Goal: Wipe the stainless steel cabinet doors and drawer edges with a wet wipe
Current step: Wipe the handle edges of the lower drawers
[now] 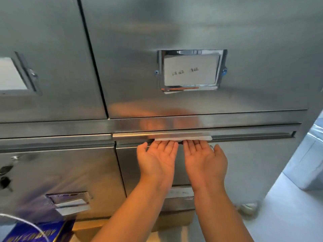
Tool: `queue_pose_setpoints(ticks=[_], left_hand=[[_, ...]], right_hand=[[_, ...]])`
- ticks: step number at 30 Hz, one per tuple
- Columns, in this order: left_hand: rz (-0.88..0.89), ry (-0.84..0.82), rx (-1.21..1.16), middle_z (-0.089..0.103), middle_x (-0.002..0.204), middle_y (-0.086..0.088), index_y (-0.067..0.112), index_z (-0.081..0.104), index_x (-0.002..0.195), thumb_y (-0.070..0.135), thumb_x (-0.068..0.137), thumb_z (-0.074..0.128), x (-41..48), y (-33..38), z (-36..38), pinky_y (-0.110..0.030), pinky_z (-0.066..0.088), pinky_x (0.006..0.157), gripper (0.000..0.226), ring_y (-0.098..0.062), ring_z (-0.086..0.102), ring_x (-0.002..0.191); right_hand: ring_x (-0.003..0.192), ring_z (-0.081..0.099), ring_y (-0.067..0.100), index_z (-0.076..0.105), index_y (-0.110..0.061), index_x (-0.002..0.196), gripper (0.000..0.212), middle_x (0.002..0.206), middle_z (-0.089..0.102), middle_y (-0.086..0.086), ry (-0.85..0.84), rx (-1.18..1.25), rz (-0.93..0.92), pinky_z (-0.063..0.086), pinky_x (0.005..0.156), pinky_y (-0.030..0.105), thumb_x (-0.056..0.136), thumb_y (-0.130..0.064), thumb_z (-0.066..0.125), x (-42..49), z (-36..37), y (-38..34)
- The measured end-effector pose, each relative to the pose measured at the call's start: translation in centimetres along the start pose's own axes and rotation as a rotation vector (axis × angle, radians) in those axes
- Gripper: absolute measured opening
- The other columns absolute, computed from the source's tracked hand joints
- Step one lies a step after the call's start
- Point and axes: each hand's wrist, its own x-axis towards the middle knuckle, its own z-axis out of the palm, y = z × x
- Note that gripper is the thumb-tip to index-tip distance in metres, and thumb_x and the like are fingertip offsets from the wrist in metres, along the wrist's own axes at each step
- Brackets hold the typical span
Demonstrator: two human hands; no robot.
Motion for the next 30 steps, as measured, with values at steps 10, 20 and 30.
queue_pose_setpoints(ticks=[10, 20, 30], left_hand=[[0.023, 0.003, -0.016, 0.061, 0.104, -0.015, 0.005, 0.057, 0.103, 0.032, 0.100, 0.023, -0.8, 10.4, -5.3, -0.043, 0.035, 0.103, 0.043, -0.035, 0.042, 0.129], [0.095, -0.012, 0.018, 0.064, 0.103, -0.008, 0.012, 0.053, 0.111, 0.028, 0.099, 0.025, -0.7, 7.9, -4.3, -0.041, 0.038, 0.101, 0.035, -0.028, 0.055, 0.107], [0.025, 0.009, 0.096, 0.072, 0.100, -0.010, 0.009, 0.061, 0.104, 0.026, 0.098, 0.028, 0.4, -3.8, 1.7, -0.038, 0.045, 0.093, 0.037, -0.025, 0.065, 0.098]], right_hand=[[0.118, 0.052, 0.026, 0.048, -0.006, 0.130, 0.050, 0.121, 0.060, 0.011, -0.020, -0.001, 0.000, 0.035, 0.104, 0.040, 0.102, -0.037, 0.022, -2.5, 2.8, 12.0], [0.129, 0.042, 0.035, 0.042, 0.003, 0.131, 0.054, 0.133, 0.050, 0.022, 0.018, 0.029, 0.158, 0.027, 0.111, 0.044, 0.099, -0.038, 0.030, -2.0, 2.2, 7.8], [0.122, 0.044, 0.029, 0.041, 0.004, 0.134, 0.055, 0.126, 0.051, 0.021, 0.091, 0.024, 0.141, 0.025, 0.112, 0.041, 0.098, -0.036, 0.030, 0.9, -0.5, -5.4]])
